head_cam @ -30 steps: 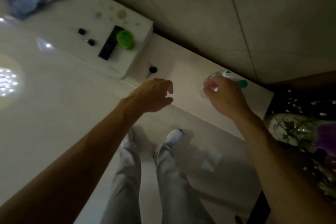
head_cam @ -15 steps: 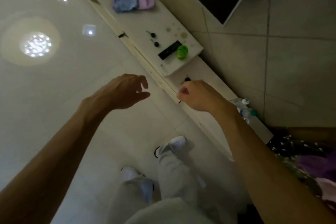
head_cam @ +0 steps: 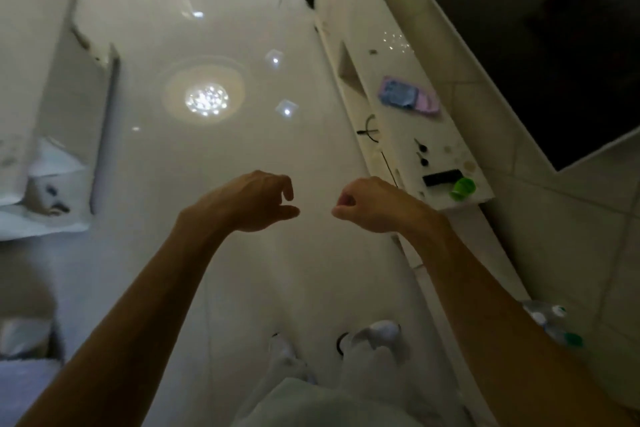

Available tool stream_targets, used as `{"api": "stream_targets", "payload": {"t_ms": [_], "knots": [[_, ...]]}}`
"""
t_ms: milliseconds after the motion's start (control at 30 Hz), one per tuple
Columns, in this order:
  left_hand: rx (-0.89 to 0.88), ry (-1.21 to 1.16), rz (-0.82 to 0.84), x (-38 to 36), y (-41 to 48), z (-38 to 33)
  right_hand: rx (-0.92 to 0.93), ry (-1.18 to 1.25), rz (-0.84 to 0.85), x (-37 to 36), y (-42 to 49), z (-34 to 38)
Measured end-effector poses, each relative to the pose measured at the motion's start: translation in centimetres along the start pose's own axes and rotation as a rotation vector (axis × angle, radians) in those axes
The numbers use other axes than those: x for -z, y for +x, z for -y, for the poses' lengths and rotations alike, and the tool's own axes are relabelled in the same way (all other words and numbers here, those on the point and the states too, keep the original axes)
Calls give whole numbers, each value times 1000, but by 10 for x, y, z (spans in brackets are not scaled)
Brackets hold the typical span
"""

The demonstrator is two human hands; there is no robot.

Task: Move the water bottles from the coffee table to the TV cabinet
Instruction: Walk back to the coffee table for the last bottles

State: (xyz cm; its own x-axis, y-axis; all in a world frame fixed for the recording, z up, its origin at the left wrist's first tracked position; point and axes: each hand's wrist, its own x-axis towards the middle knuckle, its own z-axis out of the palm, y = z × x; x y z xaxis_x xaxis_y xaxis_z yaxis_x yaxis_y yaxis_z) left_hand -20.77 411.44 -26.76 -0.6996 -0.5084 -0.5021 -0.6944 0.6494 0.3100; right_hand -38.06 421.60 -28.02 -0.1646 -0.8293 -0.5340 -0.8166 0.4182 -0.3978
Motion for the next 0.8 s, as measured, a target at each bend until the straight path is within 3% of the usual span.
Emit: {"api": "stream_targets", "payload": {"t_ms": [433,667,800], "knots": [[304,-191,-250,29,-126,128,421,-229,25,4,46,198],[457,-307,-262,24,-140,182,616,-295,97,2,90,266],[513,-329,-350,51,-133,210,689,-330,142,10,132,302]]}}
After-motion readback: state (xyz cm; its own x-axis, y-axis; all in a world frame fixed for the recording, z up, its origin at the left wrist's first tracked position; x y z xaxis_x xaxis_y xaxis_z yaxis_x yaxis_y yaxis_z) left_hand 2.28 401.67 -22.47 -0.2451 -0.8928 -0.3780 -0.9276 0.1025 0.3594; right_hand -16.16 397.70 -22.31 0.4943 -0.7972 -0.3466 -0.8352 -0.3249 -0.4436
